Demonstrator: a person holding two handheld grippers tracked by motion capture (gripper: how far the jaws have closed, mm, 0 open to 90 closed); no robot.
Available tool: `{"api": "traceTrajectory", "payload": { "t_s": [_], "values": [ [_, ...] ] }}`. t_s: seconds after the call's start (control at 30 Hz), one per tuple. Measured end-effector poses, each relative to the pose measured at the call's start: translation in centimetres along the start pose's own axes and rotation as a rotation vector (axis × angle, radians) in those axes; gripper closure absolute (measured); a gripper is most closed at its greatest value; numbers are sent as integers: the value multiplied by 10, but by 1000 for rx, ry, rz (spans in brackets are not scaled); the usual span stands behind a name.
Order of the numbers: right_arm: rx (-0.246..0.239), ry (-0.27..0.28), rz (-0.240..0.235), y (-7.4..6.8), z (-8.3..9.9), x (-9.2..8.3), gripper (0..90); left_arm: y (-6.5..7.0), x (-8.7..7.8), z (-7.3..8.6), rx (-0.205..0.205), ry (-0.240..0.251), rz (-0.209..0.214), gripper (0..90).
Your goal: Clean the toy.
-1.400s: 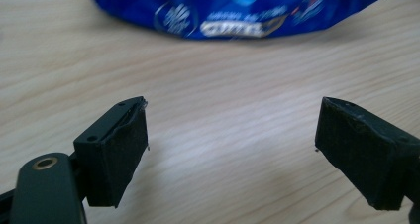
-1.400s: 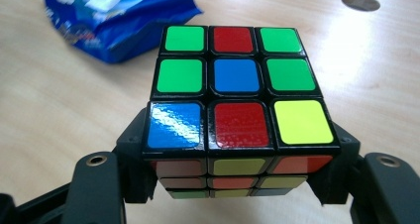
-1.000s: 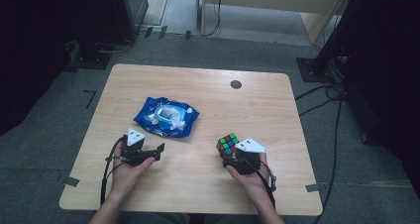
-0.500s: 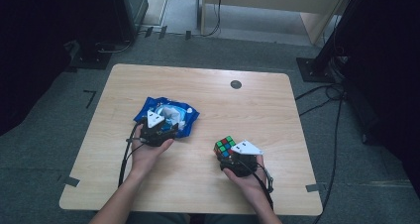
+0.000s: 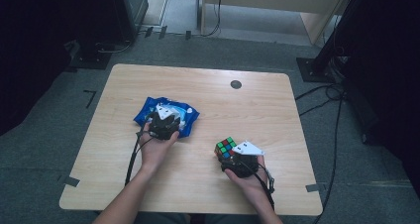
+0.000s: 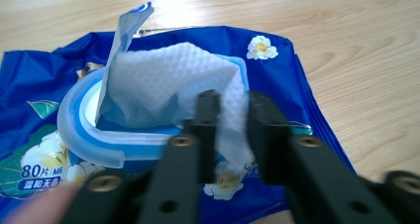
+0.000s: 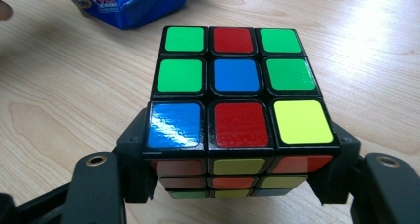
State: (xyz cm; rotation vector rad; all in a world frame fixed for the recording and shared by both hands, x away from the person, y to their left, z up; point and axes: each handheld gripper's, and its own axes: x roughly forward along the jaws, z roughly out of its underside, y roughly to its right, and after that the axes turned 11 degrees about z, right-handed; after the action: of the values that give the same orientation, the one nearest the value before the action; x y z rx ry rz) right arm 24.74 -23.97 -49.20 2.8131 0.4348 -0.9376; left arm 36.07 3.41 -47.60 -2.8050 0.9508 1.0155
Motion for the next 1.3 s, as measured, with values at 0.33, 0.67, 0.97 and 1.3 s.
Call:
{"api": "traceTrajectory", "payload": {
  "t_s": [0.33, 0.67, 0.97, 1.3],
  "values": [
    [2, -2, 8, 4, 1, 1, 344, -15, -36, 15, 31, 41, 78, 900],
    [-8, -9, 10, 0, 1, 3, 344, -2, -83, 21, 93, 137, 162, 900],
    [-14, -13, 12, -1, 2, 4, 344, -12, -83, 34, 22, 112, 100, 642],
    [-28, -17, 9, -5, 3, 6, 344, 1, -44, 20, -35, 46, -7, 327]
  ]
}}
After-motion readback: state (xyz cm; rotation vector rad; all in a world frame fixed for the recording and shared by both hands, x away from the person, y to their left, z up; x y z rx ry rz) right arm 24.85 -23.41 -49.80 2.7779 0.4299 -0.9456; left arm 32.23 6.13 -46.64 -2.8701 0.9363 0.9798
